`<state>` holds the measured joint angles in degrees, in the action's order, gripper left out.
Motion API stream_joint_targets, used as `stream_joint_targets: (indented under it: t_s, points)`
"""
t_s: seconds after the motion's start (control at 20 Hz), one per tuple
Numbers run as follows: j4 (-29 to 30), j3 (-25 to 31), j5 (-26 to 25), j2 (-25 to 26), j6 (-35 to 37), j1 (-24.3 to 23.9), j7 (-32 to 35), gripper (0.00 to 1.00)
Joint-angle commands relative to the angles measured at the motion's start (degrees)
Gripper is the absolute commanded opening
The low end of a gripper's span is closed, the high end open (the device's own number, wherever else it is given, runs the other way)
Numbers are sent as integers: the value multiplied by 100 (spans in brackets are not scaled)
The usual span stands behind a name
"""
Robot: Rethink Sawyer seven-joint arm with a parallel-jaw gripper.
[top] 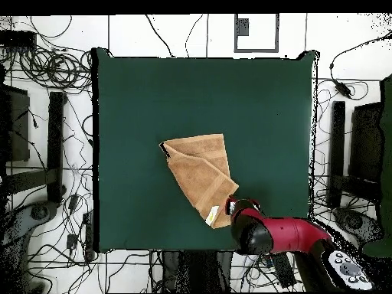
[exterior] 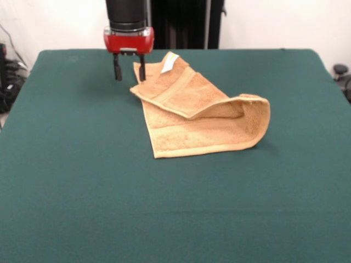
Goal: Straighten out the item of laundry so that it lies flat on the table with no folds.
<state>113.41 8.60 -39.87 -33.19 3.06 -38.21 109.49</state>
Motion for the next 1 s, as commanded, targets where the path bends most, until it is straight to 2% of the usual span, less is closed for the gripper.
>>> stream_joint_targets:
  t_s: [0.05,1.0]
  points:
    - [-569,615,106,110,543,350,63,100]
    - [-977,535,110,443,474,567,146,100]
